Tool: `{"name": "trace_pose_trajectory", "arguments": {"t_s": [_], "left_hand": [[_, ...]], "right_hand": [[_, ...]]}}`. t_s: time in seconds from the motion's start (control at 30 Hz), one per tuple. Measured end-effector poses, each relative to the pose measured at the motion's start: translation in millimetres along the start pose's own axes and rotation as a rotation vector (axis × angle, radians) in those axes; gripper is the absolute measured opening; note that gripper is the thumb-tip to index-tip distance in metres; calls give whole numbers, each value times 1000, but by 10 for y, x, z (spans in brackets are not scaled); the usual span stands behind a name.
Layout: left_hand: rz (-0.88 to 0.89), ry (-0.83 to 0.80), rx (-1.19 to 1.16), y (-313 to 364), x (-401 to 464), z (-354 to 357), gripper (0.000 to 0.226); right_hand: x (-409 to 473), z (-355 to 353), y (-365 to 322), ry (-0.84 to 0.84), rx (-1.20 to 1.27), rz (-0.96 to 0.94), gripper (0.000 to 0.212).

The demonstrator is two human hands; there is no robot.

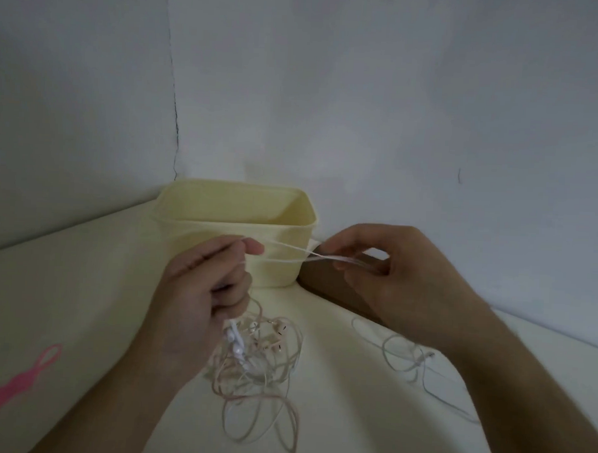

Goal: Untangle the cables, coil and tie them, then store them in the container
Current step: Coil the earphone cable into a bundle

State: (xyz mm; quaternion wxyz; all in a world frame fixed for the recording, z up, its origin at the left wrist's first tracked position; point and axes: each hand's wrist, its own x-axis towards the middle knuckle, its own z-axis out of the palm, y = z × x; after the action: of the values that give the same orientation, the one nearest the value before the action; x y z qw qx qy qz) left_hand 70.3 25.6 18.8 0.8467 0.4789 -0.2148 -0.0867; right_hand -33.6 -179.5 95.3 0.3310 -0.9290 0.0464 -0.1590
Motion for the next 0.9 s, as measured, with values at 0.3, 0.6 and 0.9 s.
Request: {"name": "trace_pose_trajectory", "arguments": {"t_s": [0.3, 0.6, 0.9], "left_hand": [[33, 383, 801, -260, 70, -75, 13], [-10, -280, 606, -157, -171, 182, 34], [149, 375, 1076, -225, 43, -85, 42]], "right_hand": [[17, -154, 86, 36, 475, 171, 33], [-54, 464, -90, -274, -36, -92, 21], [26, 92, 106, 211, -163, 250, 13]]}}
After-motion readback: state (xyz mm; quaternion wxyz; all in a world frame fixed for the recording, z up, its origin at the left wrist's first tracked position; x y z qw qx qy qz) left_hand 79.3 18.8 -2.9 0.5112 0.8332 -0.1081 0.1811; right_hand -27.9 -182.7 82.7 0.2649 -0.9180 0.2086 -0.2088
